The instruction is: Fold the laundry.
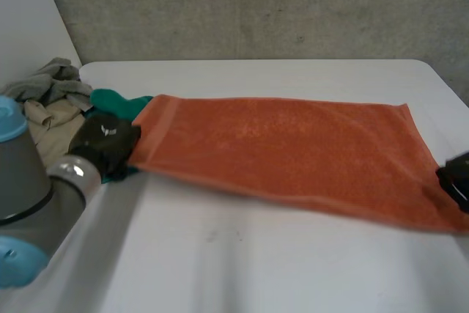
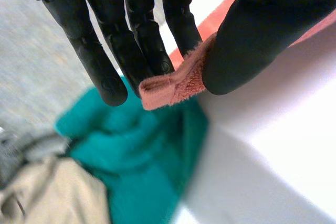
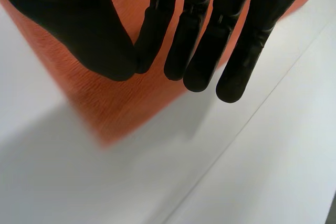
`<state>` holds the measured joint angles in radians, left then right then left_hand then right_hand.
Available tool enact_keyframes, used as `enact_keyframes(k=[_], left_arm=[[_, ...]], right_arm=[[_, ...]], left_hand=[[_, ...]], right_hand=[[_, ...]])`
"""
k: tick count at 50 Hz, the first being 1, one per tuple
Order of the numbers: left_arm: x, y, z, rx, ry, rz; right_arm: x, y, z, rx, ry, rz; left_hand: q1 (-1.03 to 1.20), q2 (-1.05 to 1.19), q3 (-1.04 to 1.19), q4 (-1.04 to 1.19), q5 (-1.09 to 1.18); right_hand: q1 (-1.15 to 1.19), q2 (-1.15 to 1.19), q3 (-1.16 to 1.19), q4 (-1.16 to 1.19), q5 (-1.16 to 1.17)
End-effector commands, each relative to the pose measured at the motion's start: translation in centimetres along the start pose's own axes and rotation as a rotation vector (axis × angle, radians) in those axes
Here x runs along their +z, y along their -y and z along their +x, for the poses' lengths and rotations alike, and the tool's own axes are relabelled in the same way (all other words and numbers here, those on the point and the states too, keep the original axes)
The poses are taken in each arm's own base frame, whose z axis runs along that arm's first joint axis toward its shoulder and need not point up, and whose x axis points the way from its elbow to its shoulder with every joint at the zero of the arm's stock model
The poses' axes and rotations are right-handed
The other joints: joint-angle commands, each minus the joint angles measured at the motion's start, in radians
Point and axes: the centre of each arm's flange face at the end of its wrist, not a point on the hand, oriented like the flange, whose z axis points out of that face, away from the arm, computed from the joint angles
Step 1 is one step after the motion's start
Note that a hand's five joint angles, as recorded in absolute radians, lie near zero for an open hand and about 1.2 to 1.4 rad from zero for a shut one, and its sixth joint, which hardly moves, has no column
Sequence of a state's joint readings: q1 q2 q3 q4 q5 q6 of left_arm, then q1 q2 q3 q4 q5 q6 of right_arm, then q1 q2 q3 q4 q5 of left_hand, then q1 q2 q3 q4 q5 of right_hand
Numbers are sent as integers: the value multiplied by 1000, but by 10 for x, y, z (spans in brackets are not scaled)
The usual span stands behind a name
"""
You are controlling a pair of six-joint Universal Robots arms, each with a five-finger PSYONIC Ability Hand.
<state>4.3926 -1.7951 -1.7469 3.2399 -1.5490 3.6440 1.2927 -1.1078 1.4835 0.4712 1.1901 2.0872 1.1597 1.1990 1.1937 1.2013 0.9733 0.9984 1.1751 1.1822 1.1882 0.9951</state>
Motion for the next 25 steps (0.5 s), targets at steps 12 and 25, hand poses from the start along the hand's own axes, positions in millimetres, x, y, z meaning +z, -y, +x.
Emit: enact_keyframes(k=[12,25], left_arm=[[-30,-25,24,166,-196,-161],[16,48,1,-28,-44,112]], right_arm=[[-32,-13,1,-133,-37,-64],[-22,34,-22,112,-73,276]], left_hand=[[237,197,203,195,248],[237,197,203,195,248]], right_hand=[[398,221,214,208,227],[-640,-817,-824,-830,-812]])
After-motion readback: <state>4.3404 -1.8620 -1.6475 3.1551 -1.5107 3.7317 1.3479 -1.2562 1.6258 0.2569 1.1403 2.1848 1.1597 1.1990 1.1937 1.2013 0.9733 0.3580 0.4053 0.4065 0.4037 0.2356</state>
